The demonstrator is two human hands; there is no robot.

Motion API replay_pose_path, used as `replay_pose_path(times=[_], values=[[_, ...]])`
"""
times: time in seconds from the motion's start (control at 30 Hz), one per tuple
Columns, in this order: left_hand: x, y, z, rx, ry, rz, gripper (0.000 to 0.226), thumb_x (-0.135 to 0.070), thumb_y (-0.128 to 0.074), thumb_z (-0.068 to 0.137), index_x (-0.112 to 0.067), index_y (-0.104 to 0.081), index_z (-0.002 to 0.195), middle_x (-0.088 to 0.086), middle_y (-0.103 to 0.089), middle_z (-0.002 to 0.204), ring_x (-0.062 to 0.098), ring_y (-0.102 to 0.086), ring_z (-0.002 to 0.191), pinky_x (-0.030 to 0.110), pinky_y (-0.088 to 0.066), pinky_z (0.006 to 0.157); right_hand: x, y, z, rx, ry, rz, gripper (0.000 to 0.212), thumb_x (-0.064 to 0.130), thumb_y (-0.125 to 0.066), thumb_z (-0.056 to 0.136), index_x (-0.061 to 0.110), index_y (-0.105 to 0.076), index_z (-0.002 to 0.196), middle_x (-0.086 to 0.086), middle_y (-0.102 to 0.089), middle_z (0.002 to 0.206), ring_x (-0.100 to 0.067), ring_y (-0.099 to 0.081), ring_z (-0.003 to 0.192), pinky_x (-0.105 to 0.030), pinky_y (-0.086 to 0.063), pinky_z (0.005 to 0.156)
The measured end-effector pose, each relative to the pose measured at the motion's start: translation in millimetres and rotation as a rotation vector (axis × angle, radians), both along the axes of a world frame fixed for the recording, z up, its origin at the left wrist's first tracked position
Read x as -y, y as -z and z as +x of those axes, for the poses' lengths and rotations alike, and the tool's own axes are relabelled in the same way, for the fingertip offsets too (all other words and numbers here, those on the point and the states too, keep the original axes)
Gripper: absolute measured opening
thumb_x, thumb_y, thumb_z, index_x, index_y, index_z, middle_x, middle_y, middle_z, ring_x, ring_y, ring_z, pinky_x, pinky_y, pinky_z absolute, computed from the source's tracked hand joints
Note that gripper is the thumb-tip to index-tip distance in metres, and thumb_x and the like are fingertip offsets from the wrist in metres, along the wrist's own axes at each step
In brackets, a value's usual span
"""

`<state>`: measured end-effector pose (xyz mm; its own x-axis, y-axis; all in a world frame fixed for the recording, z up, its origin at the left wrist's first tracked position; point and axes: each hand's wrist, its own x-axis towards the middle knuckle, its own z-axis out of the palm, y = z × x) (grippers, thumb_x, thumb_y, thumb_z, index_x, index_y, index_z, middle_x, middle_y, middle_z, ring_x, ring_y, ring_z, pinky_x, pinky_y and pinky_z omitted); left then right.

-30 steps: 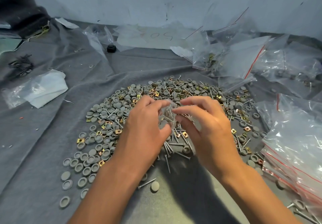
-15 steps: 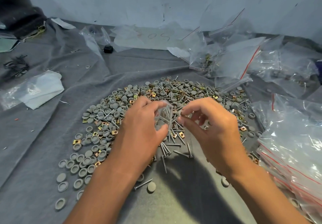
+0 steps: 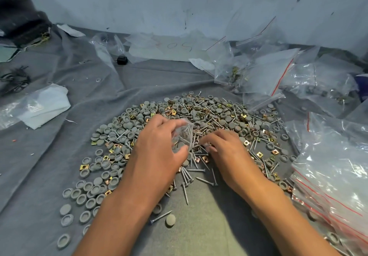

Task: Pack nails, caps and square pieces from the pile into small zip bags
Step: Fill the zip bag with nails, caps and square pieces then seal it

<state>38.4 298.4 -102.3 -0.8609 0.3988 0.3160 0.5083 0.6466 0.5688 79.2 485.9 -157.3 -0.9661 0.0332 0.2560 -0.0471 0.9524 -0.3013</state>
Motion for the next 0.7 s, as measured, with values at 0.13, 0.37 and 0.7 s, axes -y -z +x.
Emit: replay_pose_path(times=[0.13,0.37,0.7], values=[[0,-1,0,-0.004,0.003,-0.011,0.059,-0.032,-0.076,0.081,-0.039,-0.053,0.134,-0.028,-0.039,0.093,-0.025,-0.035,0.100,0.000,-0.040,0.069,-6,-3,-1,-0.034,0.023,-0.007,0.009,0.020,-0.069,0.094,0.025,-0.072,0.101,0.004,-0.064,0.103,-0.021,-0.057,0.099,-0.034,-0.051,0.081],[0,-2,2,0.012,0.003,-0.001,0.059,-0.032,-0.076,0.081,-0.039,-0.054,0.134,-0.028,-0.041,0.095,-0.012,-0.045,0.085,0.007,-0.038,0.062,-10,-21,2,-0.071,0.142,-0.494,0.015,0.012,-0.070,0.093,0.023,-0.074,0.102,0.016,-0.070,0.098,0.002,-0.065,0.088,-0.011,-0.051,0.085],[-4,-1,3,-0.001,0.014,-0.020,0.060,-0.025,-0.081,0.079,-0.034,-0.059,0.134,-0.022,-0.042,0.096,-0.012,-0.044,0.086,-0.001,-0.034,0.074,33,-47,12,-0.407,-0.139,-0.522,0.027,0.016,-0.085,0.077,0.012,-0.070,0.100,0.012,-0.071,0.092,-0.004,-0.067,0.084,-0.014,-0.051,0.076]])
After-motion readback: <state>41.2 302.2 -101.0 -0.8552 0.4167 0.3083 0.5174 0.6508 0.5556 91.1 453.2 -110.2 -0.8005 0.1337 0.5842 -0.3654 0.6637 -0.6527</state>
